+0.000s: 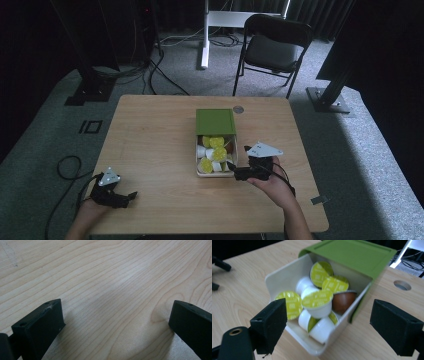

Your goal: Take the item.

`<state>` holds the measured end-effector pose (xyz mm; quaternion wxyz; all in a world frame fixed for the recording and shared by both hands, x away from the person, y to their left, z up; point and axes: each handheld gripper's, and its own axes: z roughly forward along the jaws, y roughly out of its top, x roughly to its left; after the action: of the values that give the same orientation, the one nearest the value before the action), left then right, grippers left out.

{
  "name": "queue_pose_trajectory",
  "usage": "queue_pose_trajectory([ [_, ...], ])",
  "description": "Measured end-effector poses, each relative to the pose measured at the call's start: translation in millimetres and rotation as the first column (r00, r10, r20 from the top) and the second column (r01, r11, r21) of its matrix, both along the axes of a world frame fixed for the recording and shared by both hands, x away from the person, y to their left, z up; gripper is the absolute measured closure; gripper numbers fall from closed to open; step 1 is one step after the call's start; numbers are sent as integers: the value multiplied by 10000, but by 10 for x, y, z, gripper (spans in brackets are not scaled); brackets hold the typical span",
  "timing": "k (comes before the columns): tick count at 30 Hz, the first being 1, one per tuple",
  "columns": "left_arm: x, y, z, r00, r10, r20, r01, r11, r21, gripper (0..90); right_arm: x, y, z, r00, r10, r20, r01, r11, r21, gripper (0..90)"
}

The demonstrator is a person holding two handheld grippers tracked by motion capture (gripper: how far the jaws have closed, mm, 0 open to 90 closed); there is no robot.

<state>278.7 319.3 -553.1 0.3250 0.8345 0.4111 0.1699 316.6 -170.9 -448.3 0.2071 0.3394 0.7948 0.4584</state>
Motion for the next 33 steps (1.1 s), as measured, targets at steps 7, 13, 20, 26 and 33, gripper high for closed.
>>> queue_pose_trajectory([
  [7,0,0,0,10000,7,2,-7,10000,-3,5,45,188,16,9994,-200,294,205,9996,-191,149],
  [13,1,0,0,10000,-1,8,1,10000,8,5,39,382,-10,9984,-232,520,252,9990,-380,149],
  [20,0,0,0,10000,5,2,-5,10000,-1,5,37,564,-106,9969,-532,582,560,9973,-478,149],
  [26,0,0,0,10000,3,1,-3,10000,1,5,21,667,-167,9877,-1198,1005,1296,9867,-983,149],
  [33,0,0,0,10000,0,-1,0,10000,5,5,-10,779,-270,9766,-1618,1416,1823,9724,-1457,149],
])
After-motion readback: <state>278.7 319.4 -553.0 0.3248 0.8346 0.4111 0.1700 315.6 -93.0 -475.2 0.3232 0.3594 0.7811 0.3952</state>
